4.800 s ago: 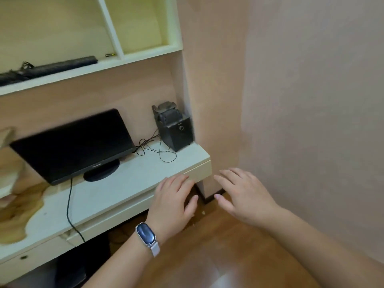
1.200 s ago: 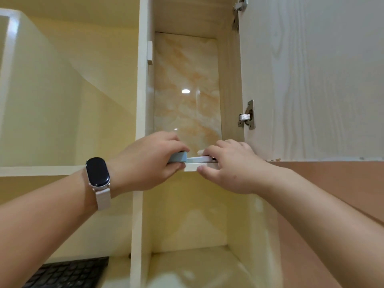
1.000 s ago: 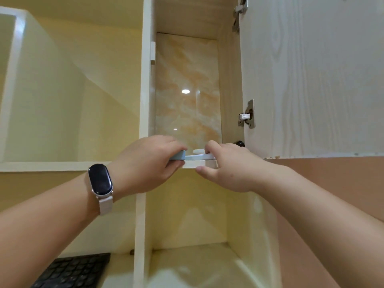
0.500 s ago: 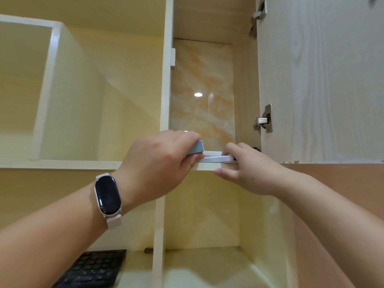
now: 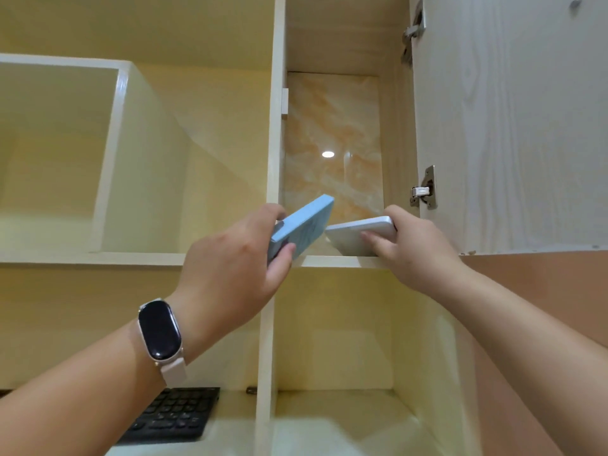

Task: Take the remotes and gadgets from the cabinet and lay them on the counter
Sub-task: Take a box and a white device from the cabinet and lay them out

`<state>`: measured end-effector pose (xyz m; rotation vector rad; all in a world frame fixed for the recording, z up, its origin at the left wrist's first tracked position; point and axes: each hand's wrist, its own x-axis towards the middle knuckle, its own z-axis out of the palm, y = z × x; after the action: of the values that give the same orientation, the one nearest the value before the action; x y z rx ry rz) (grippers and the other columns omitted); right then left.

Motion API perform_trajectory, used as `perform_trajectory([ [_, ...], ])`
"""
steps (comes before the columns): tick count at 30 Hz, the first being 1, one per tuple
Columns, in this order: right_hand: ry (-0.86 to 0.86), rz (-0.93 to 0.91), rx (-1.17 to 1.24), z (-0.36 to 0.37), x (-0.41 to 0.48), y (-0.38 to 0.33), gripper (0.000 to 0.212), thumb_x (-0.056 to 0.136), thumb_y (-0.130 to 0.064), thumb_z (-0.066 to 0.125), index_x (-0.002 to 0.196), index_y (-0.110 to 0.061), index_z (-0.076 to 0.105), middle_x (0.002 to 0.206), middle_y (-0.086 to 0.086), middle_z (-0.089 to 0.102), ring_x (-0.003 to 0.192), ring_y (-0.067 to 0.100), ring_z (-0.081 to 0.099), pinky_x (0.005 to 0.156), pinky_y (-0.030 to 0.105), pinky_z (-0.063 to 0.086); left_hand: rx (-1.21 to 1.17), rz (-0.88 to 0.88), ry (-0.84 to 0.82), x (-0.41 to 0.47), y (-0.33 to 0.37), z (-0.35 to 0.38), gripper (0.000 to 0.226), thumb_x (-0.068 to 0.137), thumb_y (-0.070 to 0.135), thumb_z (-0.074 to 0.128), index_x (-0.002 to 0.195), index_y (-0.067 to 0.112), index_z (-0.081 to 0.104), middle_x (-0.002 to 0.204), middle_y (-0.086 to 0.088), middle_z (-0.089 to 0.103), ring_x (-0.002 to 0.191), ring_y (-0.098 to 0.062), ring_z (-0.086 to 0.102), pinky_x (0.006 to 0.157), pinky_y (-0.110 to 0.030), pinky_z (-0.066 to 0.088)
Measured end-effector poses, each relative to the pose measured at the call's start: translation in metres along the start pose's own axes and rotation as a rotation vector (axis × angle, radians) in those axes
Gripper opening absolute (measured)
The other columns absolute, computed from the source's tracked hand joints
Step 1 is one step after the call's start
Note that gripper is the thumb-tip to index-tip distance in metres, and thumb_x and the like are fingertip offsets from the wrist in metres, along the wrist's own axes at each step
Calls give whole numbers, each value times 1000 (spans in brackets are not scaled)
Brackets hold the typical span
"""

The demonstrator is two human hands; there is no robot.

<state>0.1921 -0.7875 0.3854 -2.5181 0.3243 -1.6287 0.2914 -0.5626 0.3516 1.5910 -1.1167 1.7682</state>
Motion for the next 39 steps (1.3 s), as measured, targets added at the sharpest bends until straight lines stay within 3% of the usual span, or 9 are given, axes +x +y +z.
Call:
perform_trajectory([
  [5, 39, 67, 215, 1, 10, -4, 30, 92, -43, 56, 78, -16, 49, 72, -2, 57, 67, 18, 54, 54, 33, 39, -48, -100, -52, -4, 10, -1, 31, 85, 31, 63, 115, 23, 60, 92, 5, 70, 66, -22, 63, 52, -25, 39],
  [9, 182, 47, 313, 1, -4, -6, 33, 90, -40, 60, 78, -10, 53, 67, 3, 58, 64, 22, 53, 52, 34, 37, -92, -207, -191, -10, 16, 0, 40, 88, 35, 59, 127, 30, 53, 102, 8, 63, 82, -20, 61, 63, -34, 49],
  [15, 432, 11, 290, 9, -46, 4, 28, 87, -38, 67, 83, -14, 54, 58, 2, 55, 59, 31, 55, 56, 40, 46, -196, -373, -277, -20, 26, 9, 30, 88, 33, 56, 117, 25, 50, 96, 7, 56, 81, -18, 54, 68, -37, 49],
  [18, 429, 27, 244, 14, -58, 9, 27, 86, -35, 67, 84, -14, 50, 59, 1, 53, 59, 34, 54, 53, 38, 43, -234, -422, -297, -26, 35, 14, 31, 88, 31, 55, 116, 24, 44, 97, 3, 59, 81, -21, 57, 68, -41, 51],
  [24, 259, 100, 328, 17, -83, 10, 15, 88, -29, 64, 94, -24, 51, 72, -5, 59, 66, 21, 58, 51, 32, 44, -384, -536, -303, -38, 56, 20, 33, 88, 29, 56, 114, 27, 36, 92, 2, 63, 80, -26, 61, 69, -44, 53],
  [29, 238, 298, 508, 20, -113, 5, 17, 88, -28, 62, 91, -25, 45, 84, -1, 58, 74, 24, 64, 58, 51, 57, -560, -569, -301, -50, 72, 22, 30, 88, 28, 58, 107, 33, 36, 93, 10, 64, 79, -19, 64, 66, -44, 55],
  [35, 288, 485, 630, -1, -152, -15, 22, 87, -13, 60, 97, -26, 46, 94, -4, 58, 83, 18, 66, 55, 45, 61, -898, -596, -386, -87, 85, 25, 19, 90, 24, 60, 96, 32, 44, 92, 18, 62, 79, 7, 60, 56, -18, 51],
  [38, 317, 560, 646, 0, -174, -26, 26, 85, -9, 63, 102, -22, 48, 102, 0, 59, 88, 19, 67, 53, 39, 60, -1038, -618, -458, -110, 83, 24, 18, 90, 23, 60, 94, 33, 46, 88, 20, 64, 75, 4, 61, 53, -19, 50],
  [39, 335, 590, 649, 2, -182, -30, 26, 85, -9, 64, 103, -20, 48, 104, 1, 60, 89, 20, 67, 52, 37, 59, -1091, -640, -479, -118, 80, 24, 18, 89, 23, 60, 93, 35, 47, 88, 22, 65, 75, 4, 62, 59, -23, 54],
])
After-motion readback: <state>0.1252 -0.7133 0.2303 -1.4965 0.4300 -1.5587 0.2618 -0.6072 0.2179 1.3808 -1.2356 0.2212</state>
